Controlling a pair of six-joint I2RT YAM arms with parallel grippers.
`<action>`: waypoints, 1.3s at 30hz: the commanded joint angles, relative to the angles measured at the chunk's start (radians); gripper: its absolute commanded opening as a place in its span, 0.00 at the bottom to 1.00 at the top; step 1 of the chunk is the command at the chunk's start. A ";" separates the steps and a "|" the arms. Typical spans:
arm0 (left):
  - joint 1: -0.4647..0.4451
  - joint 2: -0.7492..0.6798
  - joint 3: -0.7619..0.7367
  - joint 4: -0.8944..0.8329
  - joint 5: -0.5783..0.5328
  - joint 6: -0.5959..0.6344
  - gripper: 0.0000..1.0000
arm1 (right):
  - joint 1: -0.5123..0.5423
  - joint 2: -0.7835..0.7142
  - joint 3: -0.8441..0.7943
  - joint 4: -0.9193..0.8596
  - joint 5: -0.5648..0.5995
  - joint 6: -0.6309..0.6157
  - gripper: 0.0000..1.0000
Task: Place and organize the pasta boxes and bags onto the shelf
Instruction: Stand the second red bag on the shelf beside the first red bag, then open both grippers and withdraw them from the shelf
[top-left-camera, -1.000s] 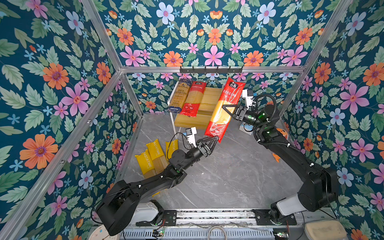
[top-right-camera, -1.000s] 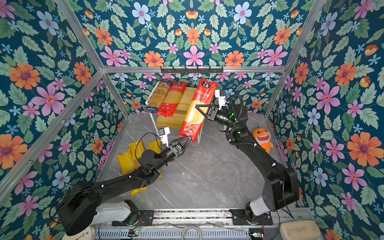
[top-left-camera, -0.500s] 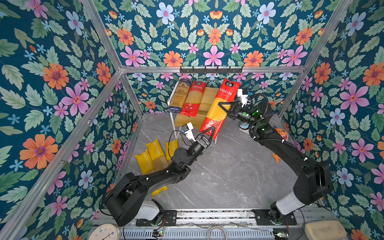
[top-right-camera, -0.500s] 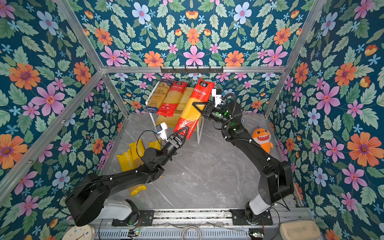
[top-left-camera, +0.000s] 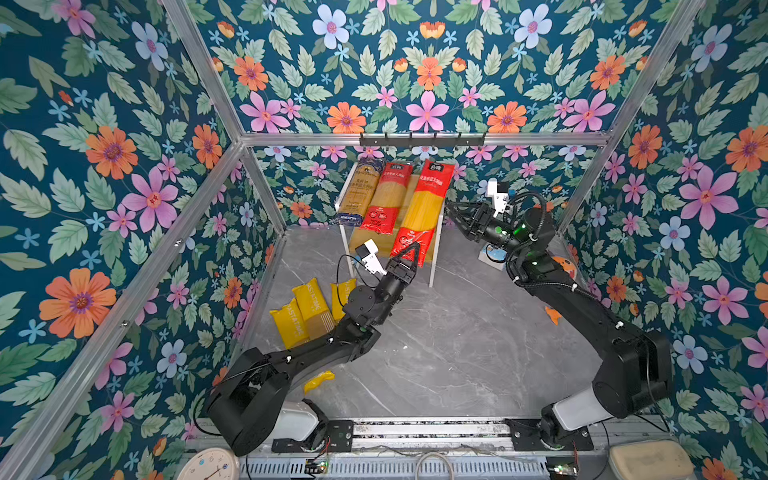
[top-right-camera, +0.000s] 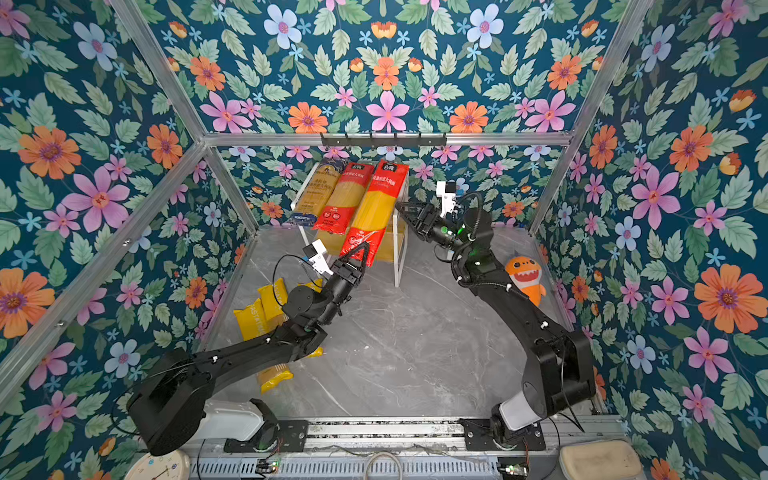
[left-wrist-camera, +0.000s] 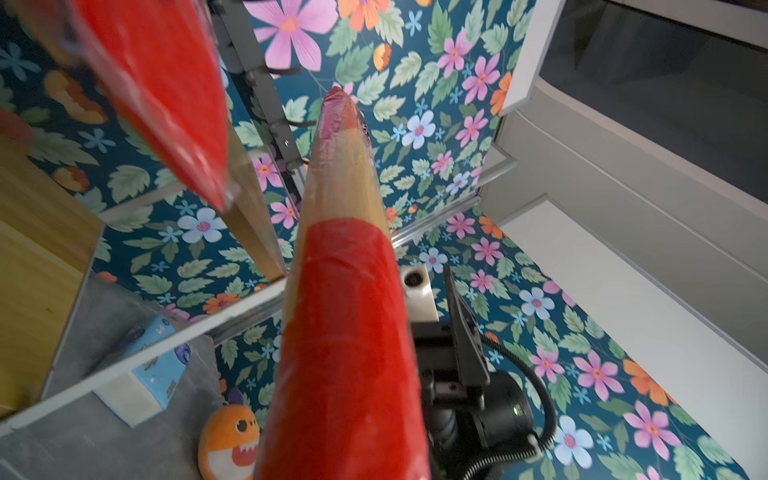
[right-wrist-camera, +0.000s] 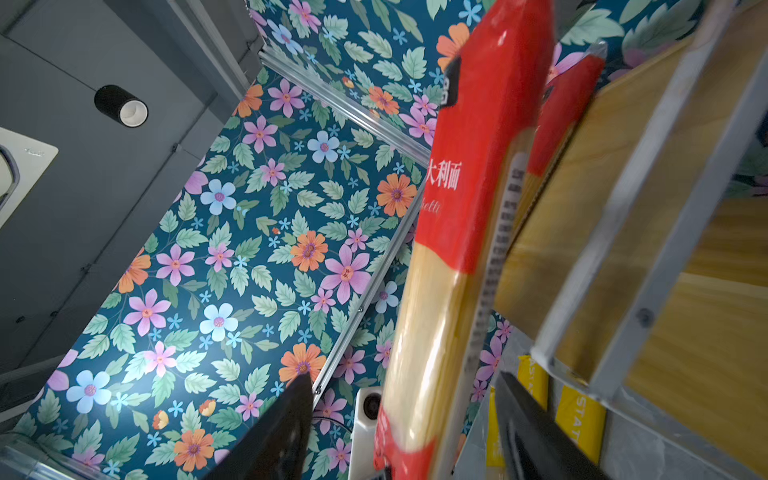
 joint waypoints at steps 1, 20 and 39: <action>0.020 0.012 0.049 0.079 -0.053 0.013 0.00 | -0.031 -0.045 -0.064 0.058 0.007 0.021 0.72; 0.019 0.231 0.373 -0.270 -0.144 -0.067 0.07 | -0.089 -0.267 -0.287 -0.143 0.074 -0.159 0.74; -0.009 0.207 0.392 -0.352 -0.128 -0.041 0.62 | -0.089 -0.281 -0.319 -0.160 0.080 -0.185 0.73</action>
